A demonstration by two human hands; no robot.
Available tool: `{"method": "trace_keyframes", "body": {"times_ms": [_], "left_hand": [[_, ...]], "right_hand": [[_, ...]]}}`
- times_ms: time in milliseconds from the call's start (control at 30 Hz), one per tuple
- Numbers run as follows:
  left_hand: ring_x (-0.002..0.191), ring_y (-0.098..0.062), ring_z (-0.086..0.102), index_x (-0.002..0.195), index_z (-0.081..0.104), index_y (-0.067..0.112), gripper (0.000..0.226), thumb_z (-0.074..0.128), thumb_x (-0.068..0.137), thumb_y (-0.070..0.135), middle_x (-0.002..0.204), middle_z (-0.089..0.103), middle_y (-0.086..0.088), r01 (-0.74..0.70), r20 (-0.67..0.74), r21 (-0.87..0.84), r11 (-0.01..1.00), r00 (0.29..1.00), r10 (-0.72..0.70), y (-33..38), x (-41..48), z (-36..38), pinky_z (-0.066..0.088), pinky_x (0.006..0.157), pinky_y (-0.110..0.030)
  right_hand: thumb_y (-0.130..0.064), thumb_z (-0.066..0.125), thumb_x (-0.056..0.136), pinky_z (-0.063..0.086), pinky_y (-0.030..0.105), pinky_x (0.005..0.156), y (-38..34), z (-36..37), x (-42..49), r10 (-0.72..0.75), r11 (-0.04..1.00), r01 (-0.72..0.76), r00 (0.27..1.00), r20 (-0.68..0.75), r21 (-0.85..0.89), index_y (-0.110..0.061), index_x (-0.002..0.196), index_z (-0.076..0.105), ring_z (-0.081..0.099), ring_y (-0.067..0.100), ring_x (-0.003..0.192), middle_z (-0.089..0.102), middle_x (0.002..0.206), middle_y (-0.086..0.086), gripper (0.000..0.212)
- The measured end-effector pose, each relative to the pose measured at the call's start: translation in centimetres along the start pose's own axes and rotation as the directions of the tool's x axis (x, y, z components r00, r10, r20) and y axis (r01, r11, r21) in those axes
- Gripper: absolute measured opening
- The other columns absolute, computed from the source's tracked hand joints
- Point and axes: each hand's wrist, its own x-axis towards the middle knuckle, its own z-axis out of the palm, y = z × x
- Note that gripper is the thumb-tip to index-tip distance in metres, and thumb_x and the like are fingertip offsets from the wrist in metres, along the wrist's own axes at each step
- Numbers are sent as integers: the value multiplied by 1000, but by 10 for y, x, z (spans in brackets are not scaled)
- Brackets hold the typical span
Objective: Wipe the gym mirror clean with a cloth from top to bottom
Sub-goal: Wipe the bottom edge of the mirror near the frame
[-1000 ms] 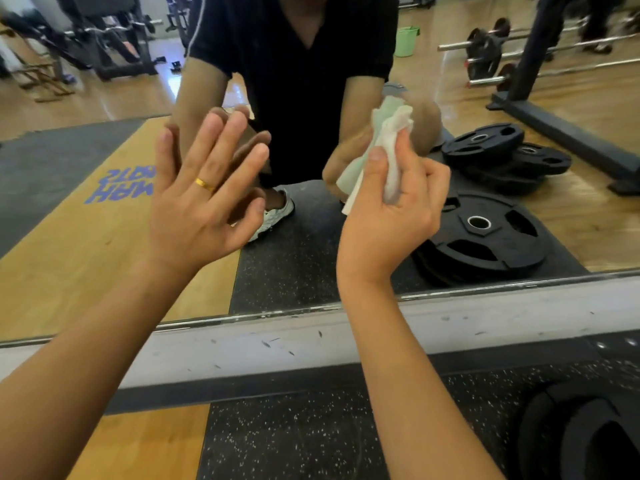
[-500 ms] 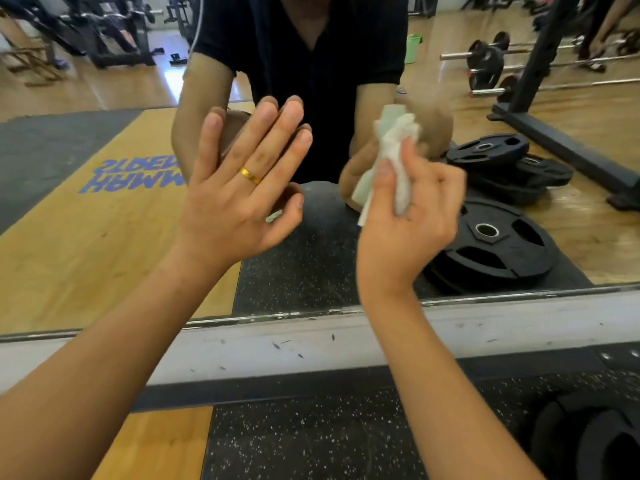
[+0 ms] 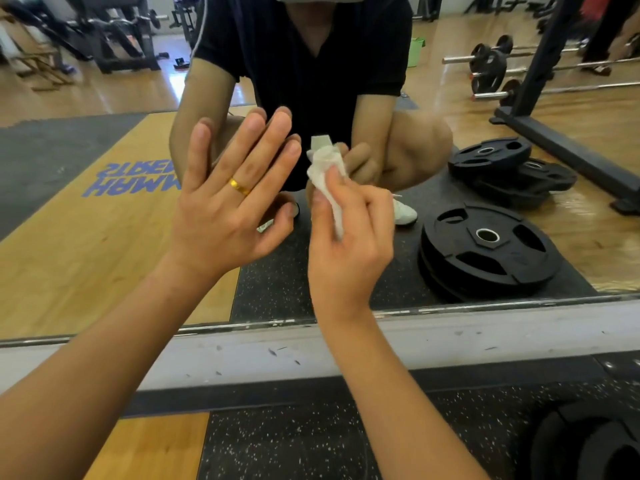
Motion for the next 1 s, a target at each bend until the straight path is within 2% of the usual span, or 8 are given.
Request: {"method": "trace_keyframes", "body": {"times_ms": [100,167,267,433,533,667,833,1000], "left_hand": [[154,-26,26,153,45,6,67,63,93,30,159,39,-14,4,3,-5,1000,1000,-4,-1,0,-1,10,126,-52],[154,-26,26,152,47,6,65,63,93,28,159,39,-13,8,9,-10,1000,1000,-8,0,0,-3,10,126,-52],[152,-26,30,151,48,6,64,64,93,26,159,39,-13,2,21,-30,1000,1000,-1,1,2,-5,11,126,-52],[150,-29,35,150,50,5,64,65,92,27,158,42,-14,2,20,-37,999,1000,-1,1,3,-3,15,124,-54],[147,-32,41,145,56,5,57,66,92,22,155,46,-15,14,15,-98,995,1000,-13,1,2,-6,15,124,-54],[142,-38,48,129,69,1,36,57,96,9,148,54,-20,157,10,-237,959,987,-159,18,11,-13,20,117,-66],[131,-35,58,113,76,6,27,54,102,17,131,66,-17,604,-19,-275,748,774,-633,92,6,-23,18,118,-65],[99,-32,67,108,79,10,28,59,103,28,97,72,-5,704,6,-337,625,665,-747,118,11,-21,25,116,-68]], "right_hand": [[2,76,89,56,31,80,11,-12,18,-35,999,34,998,-45,-42,2,110,75,63,19,87,62,96,9,22],[-2,76,90,50,17,80,19,-22,39,34,998,-44,984,-175,-55,0,110,75,56,8,87,54,99,2,20],[-4,75,92,47,12,80,16,-15,41,121,991,-131,964,-238,-28,1,111,75,54,2,86,51,99,-1,20],[3,75,91,58,33,83,8,-3,-3,7,1000,-6,999,-51,30,3,117,73,65,22,92,59,104,3,26],[1,75,92,57,32,88,12,-5,1,17,999,-15,999,-31,52,4,117,73,67,23,96,59,107,4,25],[0,75,92,51,21,92,8,-12,5,40,997,-42,999,29,69,5,120,72,58,6,103,58,109,8,29],[0,73,94,48,21,97,14,-33,9,-31,998,19,972,233,56,6,133,64,53,3,115,59,122,20,41],[6,59,95,44,23,108,26,-64,20,-103,993,69,883,458,91,7,140,56,53,12,132,56,140,19,45]]}}
